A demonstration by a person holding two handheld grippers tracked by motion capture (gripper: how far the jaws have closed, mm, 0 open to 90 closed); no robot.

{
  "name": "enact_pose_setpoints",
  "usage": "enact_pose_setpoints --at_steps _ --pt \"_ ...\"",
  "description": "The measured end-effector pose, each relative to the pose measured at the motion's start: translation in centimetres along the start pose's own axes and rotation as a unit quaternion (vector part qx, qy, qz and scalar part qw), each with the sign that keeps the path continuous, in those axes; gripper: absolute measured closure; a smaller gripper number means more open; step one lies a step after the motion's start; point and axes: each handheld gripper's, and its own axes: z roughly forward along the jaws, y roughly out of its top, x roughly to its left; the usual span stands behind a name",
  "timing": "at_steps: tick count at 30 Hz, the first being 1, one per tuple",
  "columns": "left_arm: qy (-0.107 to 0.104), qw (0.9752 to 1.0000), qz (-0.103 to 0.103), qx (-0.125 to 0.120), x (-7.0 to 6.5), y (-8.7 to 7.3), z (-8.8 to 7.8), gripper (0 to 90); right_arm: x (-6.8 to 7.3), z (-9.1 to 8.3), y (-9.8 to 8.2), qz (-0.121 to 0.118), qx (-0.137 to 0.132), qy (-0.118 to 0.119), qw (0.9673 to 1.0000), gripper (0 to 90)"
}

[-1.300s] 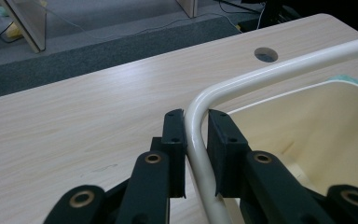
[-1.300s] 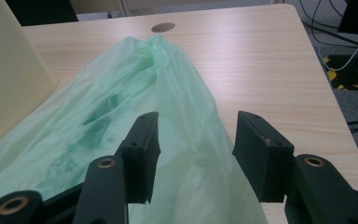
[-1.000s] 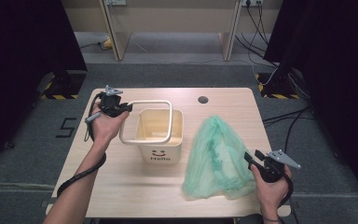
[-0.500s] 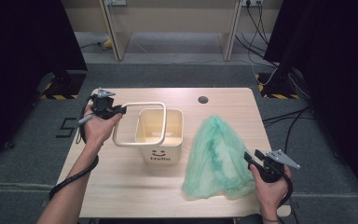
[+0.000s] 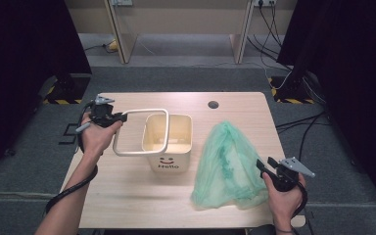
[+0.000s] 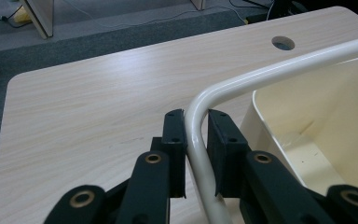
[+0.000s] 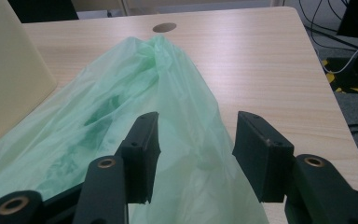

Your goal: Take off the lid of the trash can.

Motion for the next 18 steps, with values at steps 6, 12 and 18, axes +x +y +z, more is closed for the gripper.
enact_pose_setpoints --at_steps 6,12,18 --pt "0.004 1.0 -0.003 0.0 0.7 -0.4 -0.2 76.7 0.0 0.0 0.0 0.0 0.001 -0.001 1.0 49.9" --pt "0.007 0.9999 -0.009 0.0 1.4 -0.8 -0.5 76.7 0.0 0.0 0.0 0.0 0.0 -0.001 1.0 49.8" --pt "0.01 0.9999 -0.012 -0.001 1.9 -1.2 -0.7 76.7 0.0 0.0 0.0 0.0 0.0 -0.001 1.0 49.8"
